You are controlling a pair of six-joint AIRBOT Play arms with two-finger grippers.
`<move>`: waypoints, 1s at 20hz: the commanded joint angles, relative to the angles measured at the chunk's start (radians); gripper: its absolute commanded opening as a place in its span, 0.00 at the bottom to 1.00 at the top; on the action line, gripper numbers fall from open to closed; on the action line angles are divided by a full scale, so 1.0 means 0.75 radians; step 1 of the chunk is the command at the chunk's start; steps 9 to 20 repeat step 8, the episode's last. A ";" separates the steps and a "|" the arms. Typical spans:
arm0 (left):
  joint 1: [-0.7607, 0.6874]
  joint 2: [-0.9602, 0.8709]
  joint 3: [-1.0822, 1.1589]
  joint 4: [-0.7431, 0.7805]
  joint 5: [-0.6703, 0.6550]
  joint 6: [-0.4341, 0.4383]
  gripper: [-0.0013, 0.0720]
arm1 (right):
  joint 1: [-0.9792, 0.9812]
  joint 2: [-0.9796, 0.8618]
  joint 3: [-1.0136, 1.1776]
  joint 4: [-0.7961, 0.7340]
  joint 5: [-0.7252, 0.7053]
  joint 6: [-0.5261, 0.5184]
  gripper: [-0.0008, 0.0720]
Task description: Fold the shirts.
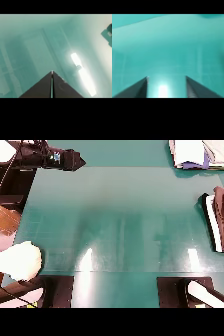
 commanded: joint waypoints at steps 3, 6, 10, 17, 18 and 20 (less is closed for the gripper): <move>-0.001 -0.001 0.000 0.000 0.026 -0.001 0.05 | 0.374 0.014 0.002 0.020 -0.043 -0.002 0.04; -0.001 -0.001 0.000 0.000 0.049 -0.001 0.05 | 0.434 0.014 0.002 0.020 -0.050 -0.002 0.04; -0.001 -0.001 0.000 0.000 0.068 -0.001 0.05 | 0.434 0.014 0.002 0.020 -0.046 -0.002 0.04; -0.001 -0.001 0.000 0.000 0.068 -0.001 0.05 | 0.434 0.014 0.002 0.020 -0.046 -0.002 0.04; -0.001 -0.001 0.000 0.000 0.068 -0.001 0.05 | 0.434 0.014 0.002 0.020 -0.046 -0.002 0.04; -0.001 -0.001 0.000 0.000 0.068 -0.001 0.05 | 0.434 0.014 0.002 0.020 -0.046 -0.002 0.04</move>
